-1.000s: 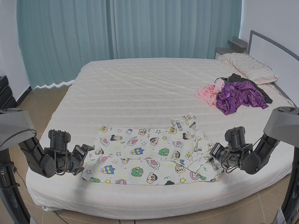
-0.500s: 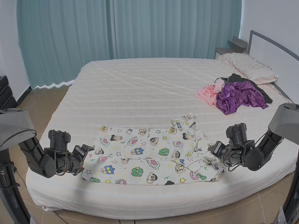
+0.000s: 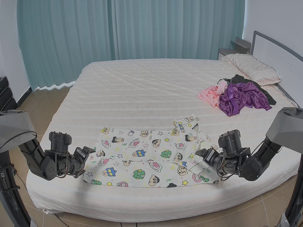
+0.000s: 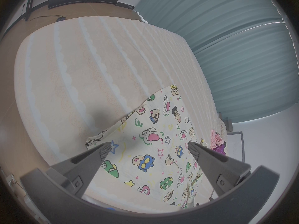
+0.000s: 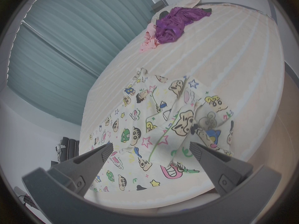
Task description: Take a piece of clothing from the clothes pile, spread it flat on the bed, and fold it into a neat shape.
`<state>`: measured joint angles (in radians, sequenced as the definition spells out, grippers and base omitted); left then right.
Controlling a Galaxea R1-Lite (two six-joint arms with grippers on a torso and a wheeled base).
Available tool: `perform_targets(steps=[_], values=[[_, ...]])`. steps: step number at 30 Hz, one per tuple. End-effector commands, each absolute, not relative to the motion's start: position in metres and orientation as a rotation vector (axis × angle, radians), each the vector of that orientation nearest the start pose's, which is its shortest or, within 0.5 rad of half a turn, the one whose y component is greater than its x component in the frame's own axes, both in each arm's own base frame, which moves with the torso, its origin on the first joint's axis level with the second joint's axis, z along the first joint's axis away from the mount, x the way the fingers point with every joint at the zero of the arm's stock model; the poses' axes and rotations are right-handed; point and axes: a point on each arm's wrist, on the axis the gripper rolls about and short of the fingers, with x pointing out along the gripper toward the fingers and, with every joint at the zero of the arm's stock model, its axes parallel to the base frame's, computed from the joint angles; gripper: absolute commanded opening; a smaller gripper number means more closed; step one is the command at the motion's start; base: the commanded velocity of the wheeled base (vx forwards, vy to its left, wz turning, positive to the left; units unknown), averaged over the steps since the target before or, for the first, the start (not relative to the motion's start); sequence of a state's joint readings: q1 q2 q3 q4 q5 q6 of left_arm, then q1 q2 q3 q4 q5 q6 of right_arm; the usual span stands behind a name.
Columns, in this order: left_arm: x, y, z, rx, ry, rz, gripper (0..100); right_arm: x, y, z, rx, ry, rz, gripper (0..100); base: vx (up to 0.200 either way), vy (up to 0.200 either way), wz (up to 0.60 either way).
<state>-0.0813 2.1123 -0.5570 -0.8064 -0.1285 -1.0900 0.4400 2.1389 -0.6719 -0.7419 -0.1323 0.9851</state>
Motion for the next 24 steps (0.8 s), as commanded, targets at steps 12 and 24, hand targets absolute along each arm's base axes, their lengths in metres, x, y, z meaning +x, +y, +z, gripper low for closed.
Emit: perform_targets(steps=[12, 24], values=[[0.307, -0.028, 0.013, -1.049, 0.784, 0.229, 100, 0.314, 0.145, -0.018, 0.769, 0.801, -0.115, 100, 0.000, 0.000, 0.00], [0.307, -0.028, 0.013, -1.049, 0.785, 0.230, 100, 0.318, 0.143, -0.002, 0.797, 0.746, -0.090, 100, 0.000, 0.000, 0.00]])
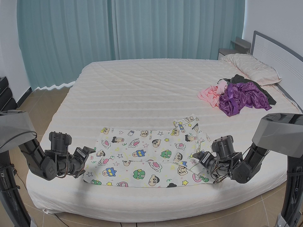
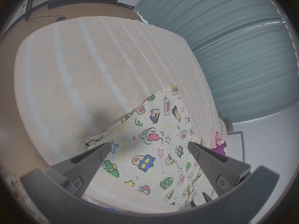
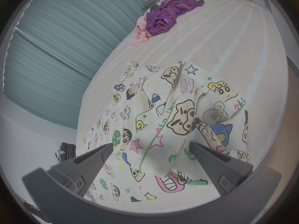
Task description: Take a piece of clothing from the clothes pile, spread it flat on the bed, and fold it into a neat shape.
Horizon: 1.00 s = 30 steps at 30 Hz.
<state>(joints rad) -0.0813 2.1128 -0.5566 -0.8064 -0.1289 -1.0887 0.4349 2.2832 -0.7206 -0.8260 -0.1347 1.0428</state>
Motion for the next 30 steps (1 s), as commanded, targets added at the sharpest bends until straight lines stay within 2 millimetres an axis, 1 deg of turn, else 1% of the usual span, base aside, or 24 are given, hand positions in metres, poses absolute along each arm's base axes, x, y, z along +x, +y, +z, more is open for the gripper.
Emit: perform_targets(steps=[1, 2, 3, 7, 10, 11, 12, 15, 25, 30], values=[[0.307, -0.028, 0.013, -1.049, 0.784, 0.229, 100, 0.317, 0.143, 0.004, 0.801, 0.736, -0.083, 100, 0.000, 0.000, 0.00], [0.307, -0.028, 0.013, -1.049, 0.784, 0.229, 100, 0.317, 0.143, 0.004, 0.801, 0.736, -0.083, 100, 0.000, 0.000, 0.00], [0.307, -0.028, 0.013, -1.049, 0.785, 0.230, 100, 0.315, 0.144, 0.010, 0.803, 0.721, -0.071, 100, 0.000, 0.000, 0.00], [0.307, -0.028, 0.013, -1.049, 0.785, 0.230, 100, 0.319, 0.144, 0.010, 0.798, 0.701, -0.084, 100, 0.000, 0.000, 0.00], [0.307, -0.028, 0.013, -1.049, 0.784, 0.229, 100, 0.319, 0.143, 0.004, 0.792, 0.716, -0.095, 100, 0.000, 0.000, 0.00], [0.307, -0.028, 0.013, -1.049, 0.785, 0.230, 100, 0.319, 0.144, -0.004, 0.782, 0.733, -0.106, 100, 0.000, 0.000, 0.00], [0.307, -0.028, 0.013, -1.049, 0.785, 0.230, 100, 0.319, 0.144, -0.004, 0.782, 0.733, -0.106, 100, 0.000, 0.000, 0.00], [0.307, -0.028, 0.013, -1.049, 0.785, 0.230, 100, 0.318, 0.144, -0.022, 0.758, 0.773, -0.130, 100, 0.000, 0.000, 0.00], [0.307, -0.028, 0.013, -1.049, 0.785, 0.230, 100, 0.320, 0.146, -0.025, 0.738, 0.778, -0.130, 100, 0.000, 0.000, 0.00], [0.307, -0.028, 0.013, -1.049, 0.785, 0.230, 100, 0.327, 0.151, -0.037, 0.719, 0.777, -0.146, 100, 0.000, 0.000, 0.00]])
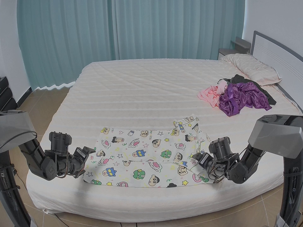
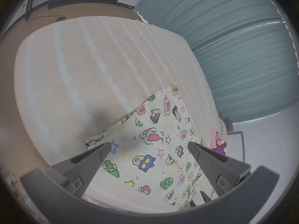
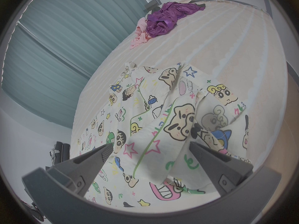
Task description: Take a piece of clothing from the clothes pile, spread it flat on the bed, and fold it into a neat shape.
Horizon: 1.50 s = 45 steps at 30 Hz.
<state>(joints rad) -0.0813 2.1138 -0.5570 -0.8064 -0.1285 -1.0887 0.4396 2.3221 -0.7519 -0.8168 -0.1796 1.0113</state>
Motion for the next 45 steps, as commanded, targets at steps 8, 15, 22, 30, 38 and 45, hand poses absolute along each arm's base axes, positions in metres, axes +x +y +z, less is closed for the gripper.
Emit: perform_targets(steps=[8, 15, 22, 30, 38, 45], values=[[0.307, -0.028, 0.013, -1.048, 0.786, 0.229, 100, 0.333, 0.153, -0.041, 0.722, 0.755, -0.164, 100, 0.000, 0.000, 0.00], [0.306, -0.028, 0.013, -1.046, 0.785, 0.229, 100, 0.334, 0.149, -0.036, 0.743, 0.719, -0.203, 100, 0.000, 0.000, 0.00], [0.307, -0.028, 0.013, -1.047, 0.785, 0.231, 100, 0.333, 0.147, -0.037, 0.752, 0.716, -0.224, 0, 0.000, 0.000, 0.00], [0.307, -0.028, 0.013, -1.047, 0.785, 0.231, 100, 0.331, 0.144, -0.033, 0.746, 0.699, -0.246, 0, 0.000, 0.000, 0.00], [0.307, -0.028, 0.013, -1.047, 0.785, 0.231, 100, 0.316, 0.143, -0.026, 0.730, 0.720, -0.239, 0, 0.000, 0.000, 0.00], [0.307, -0.028, 0.013, -1.047, 0.785, 0.231, 100, 0.322, 0.137, -0.022, 0.719, 0.699, -0.241, 100, 0.000, 0.000, 0.00]])
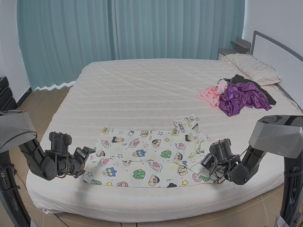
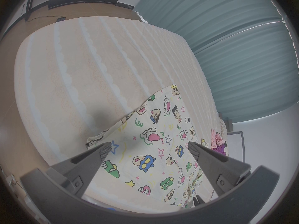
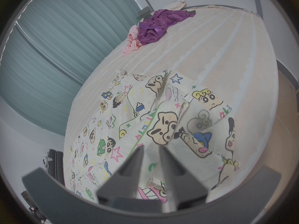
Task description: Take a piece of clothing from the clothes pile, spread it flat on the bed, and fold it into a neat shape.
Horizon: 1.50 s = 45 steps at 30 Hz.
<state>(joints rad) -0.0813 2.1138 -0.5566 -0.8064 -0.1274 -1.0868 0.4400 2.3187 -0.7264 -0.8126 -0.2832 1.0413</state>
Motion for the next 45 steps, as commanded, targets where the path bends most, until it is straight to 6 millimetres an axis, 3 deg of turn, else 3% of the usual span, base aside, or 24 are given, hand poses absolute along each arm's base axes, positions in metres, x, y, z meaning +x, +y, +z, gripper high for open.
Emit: perform_targets(steps=[1, 7, 15, 45], values=[[0.307, -0.028, 0.013, -1.047, 0.785, 0.231, 100, 0.323, 0.136, -0.022, 0.716, 0.697, -0.242, 100, 0.000, 0.000, 0.00], [0.307, -0.028, 0.013, -1.047, 0.785, 0.231, 100, 0.338, 0.116, -0.020, 0.692, 0.656, -0.272, 100, 0.000, 0.000, 0.00], [0.306, -0.028, 0.013, -1.045, 0.786, 0.229, 100, 0.350, 0.108, -0.023, 0.705, 0.636, -0.294, 100, 0.000, 0.000, 0.00], [0.307, -0.030, 0.010, -1.033, 0.782, 0.244, 100, 0.354, 0.111, -0.035, 0.711, 0.698, -0.263, 100, 0.000, 0.000, 0.00]])
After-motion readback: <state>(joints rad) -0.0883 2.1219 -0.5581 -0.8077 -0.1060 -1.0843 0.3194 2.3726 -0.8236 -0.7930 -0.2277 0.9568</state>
